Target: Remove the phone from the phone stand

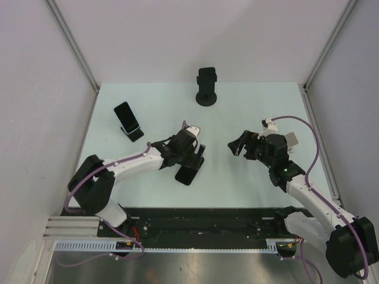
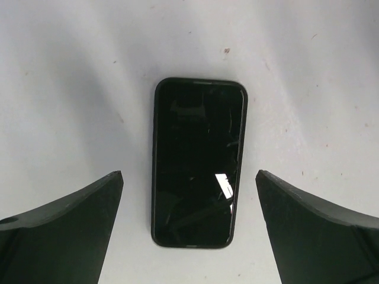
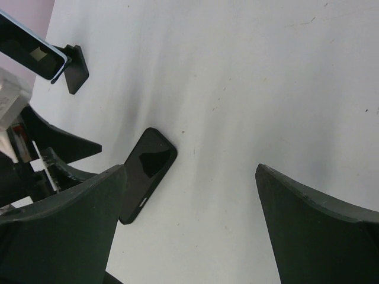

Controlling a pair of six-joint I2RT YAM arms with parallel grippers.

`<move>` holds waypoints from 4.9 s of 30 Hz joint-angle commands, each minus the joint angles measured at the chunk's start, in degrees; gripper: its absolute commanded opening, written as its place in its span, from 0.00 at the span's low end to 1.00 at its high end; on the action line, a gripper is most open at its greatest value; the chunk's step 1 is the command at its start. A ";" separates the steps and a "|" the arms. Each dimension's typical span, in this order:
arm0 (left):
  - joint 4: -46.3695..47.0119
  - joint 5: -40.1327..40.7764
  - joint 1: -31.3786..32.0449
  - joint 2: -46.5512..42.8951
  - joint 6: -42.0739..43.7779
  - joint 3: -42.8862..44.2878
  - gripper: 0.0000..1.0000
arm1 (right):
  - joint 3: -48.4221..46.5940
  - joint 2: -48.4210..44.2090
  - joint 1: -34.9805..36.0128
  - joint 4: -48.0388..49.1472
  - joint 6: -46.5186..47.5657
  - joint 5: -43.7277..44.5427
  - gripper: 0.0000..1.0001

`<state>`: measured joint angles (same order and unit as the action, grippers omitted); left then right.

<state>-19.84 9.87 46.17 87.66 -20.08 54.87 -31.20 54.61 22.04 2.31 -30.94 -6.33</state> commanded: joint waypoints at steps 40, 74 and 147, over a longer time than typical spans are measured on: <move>-4.42 7.00 -5.73 4.11 -11.64 -6.52 0.52 | -1.06 -2.84 -1.48 -5.03 3.60 1.67 0.96; -4.95 7.01 -9.00 0.41 -15.61 -7.41 1.00 | -1.14 -4.86 -2.18 -6.17 2.73 3.86 0.96; -0.82 11.49 -9.87 -50.57 15.07 -11.37 1.00 | -30.76 34.69 -15.80 -28.68 -14.00 53.88 0.53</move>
<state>-22.74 22.22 36.75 36.82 -6.44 43.81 -60.20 90.21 5.06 -28.86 -49.74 46.17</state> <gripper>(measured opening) 0.996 0.660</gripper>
